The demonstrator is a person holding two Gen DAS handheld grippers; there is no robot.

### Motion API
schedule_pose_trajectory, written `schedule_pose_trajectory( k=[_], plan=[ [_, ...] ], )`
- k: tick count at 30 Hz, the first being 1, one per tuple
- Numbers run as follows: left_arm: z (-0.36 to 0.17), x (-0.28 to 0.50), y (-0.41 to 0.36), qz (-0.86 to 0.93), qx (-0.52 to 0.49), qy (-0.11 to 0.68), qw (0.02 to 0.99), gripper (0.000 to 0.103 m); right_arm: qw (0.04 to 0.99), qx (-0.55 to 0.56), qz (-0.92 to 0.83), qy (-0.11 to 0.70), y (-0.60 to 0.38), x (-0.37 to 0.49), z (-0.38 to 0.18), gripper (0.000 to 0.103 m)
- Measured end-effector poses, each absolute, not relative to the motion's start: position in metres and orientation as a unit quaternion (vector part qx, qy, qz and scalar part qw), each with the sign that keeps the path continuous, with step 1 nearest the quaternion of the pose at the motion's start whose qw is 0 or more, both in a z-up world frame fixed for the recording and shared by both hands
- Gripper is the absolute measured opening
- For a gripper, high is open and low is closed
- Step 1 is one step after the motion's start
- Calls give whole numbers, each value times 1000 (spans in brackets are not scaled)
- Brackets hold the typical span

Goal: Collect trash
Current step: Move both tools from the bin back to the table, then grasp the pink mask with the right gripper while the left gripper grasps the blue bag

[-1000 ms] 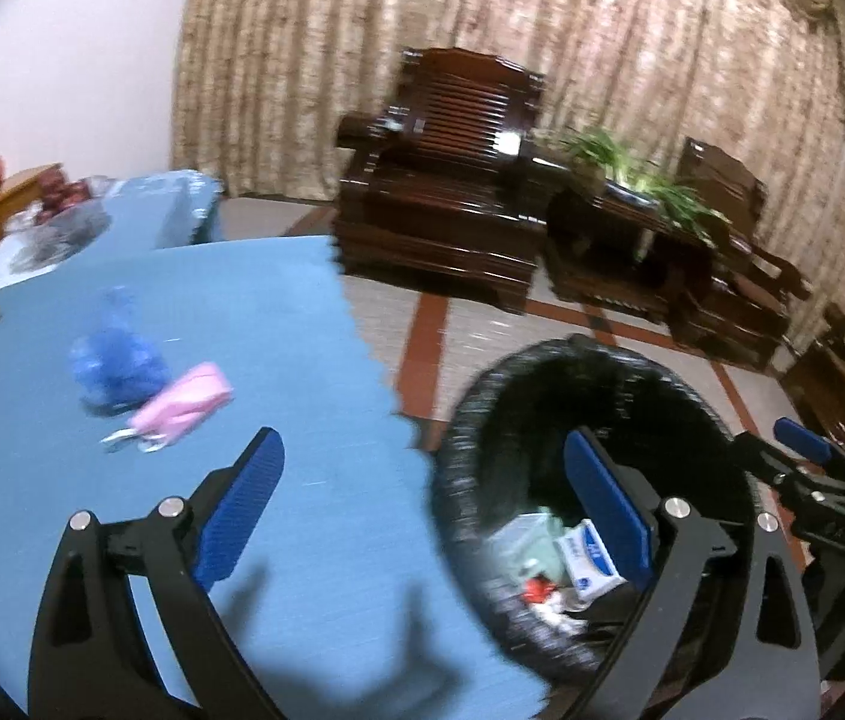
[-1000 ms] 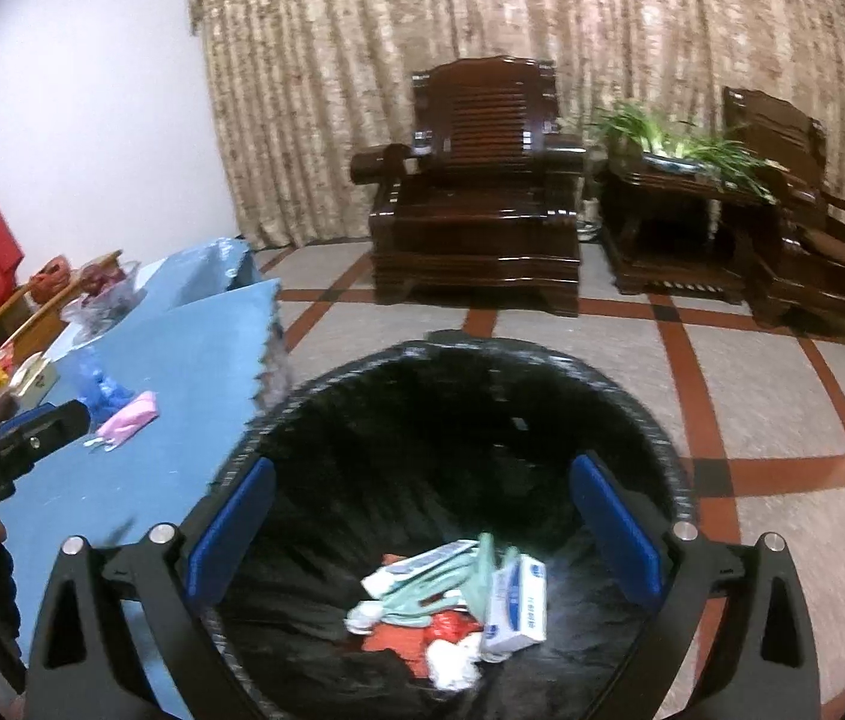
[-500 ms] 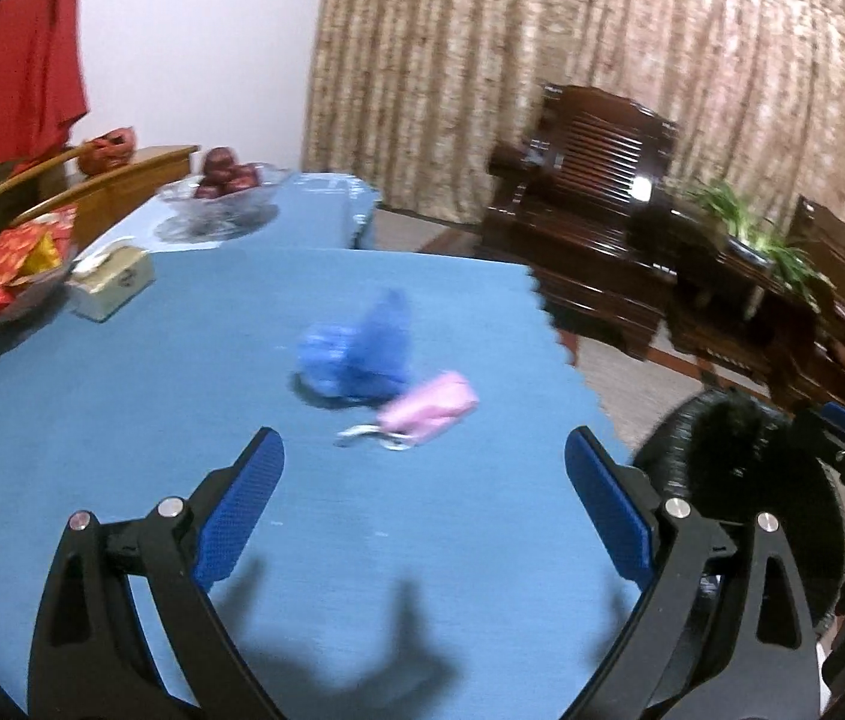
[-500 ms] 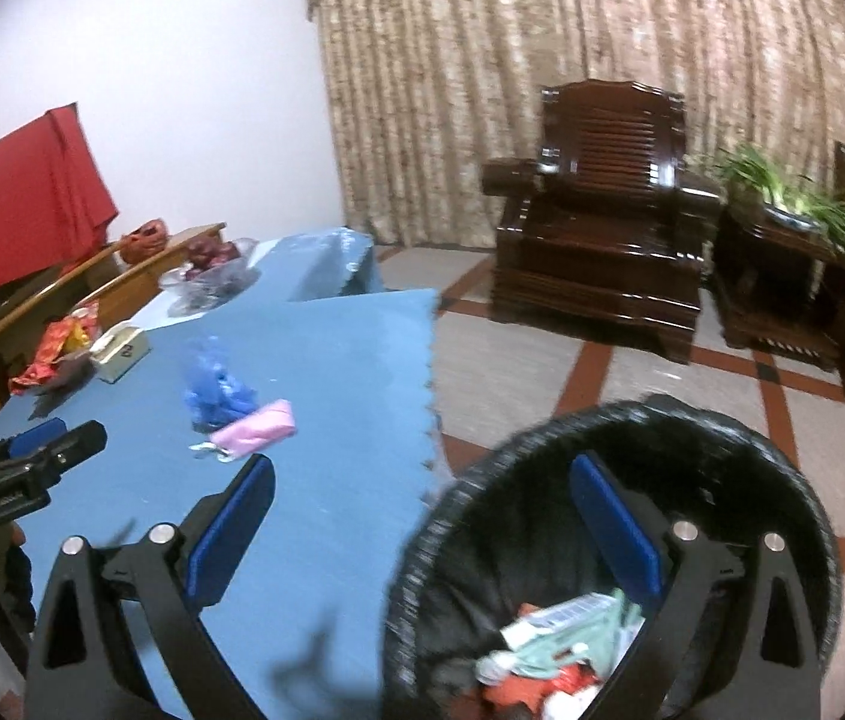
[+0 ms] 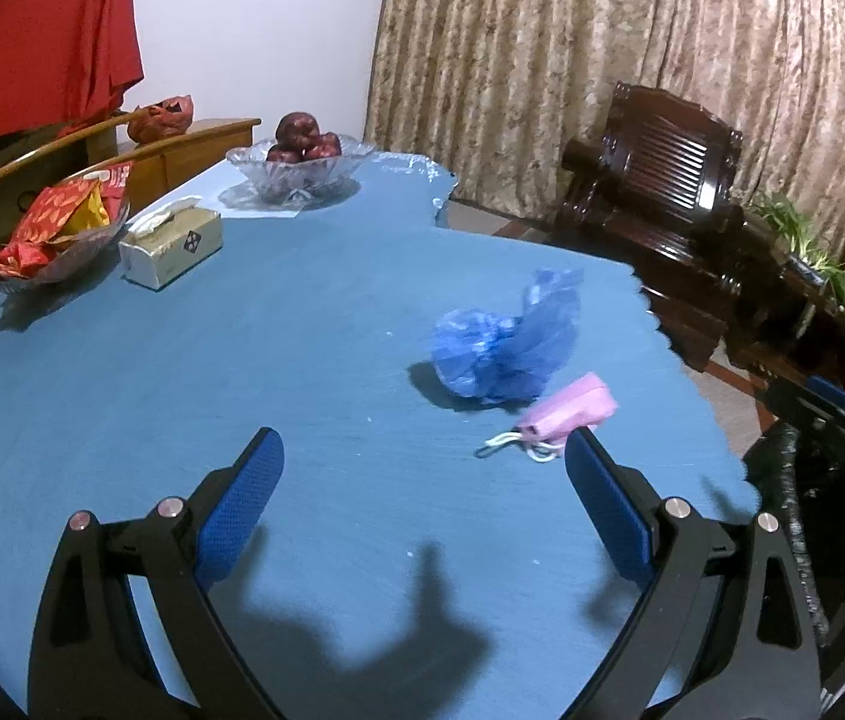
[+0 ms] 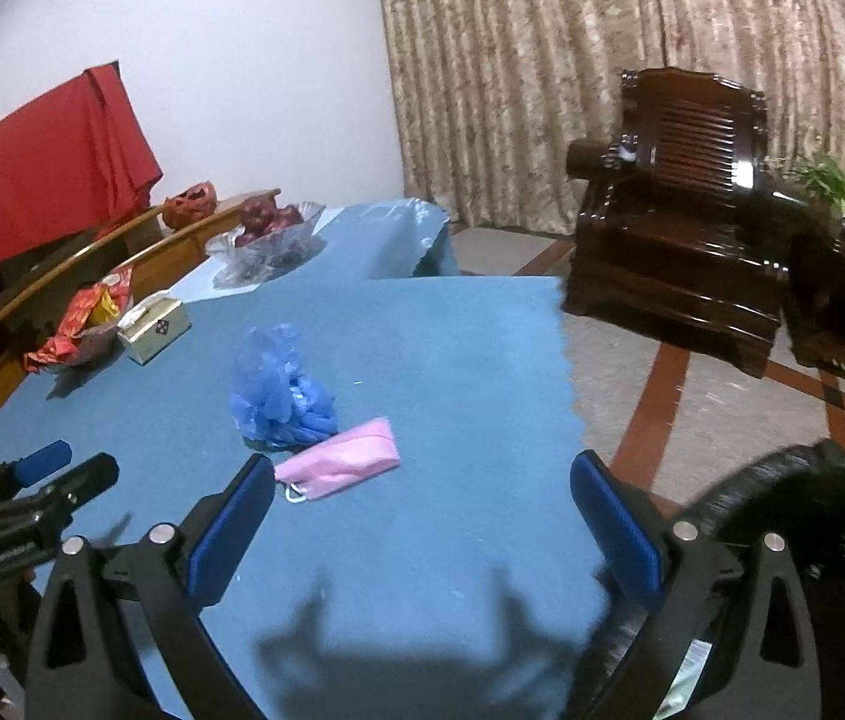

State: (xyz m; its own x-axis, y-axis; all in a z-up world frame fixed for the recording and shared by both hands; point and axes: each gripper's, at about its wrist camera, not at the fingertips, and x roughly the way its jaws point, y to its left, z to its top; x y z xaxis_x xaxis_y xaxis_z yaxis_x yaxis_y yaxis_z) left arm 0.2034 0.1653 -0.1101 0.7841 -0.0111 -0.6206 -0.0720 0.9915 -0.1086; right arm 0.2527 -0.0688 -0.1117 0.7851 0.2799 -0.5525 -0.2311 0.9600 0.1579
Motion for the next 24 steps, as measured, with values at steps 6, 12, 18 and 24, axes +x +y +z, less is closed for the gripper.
schedule_pose_trajectory(
  k=[6, 12, 18, 24],
  plan=[
    [-126, 222, 175, 21, -67, 337, 939, 92, 933, 37, 137, 330, -45, 296, -144, 97],
    [-135, 240, 181, 25, -69, 341, 937, 92, 925, 23, 138, 354, -26, 327, -167, 90],
    [-142, 252, 183, 28, -65, 344, 936, 92, 914, 25, 146, 376, -17, 342, -181, 81],
    [-147, 260, 185, 29, -63, 349, 934, 92, 901, 27, 165, 401, -9, 351, -190, 64]
  ],
)
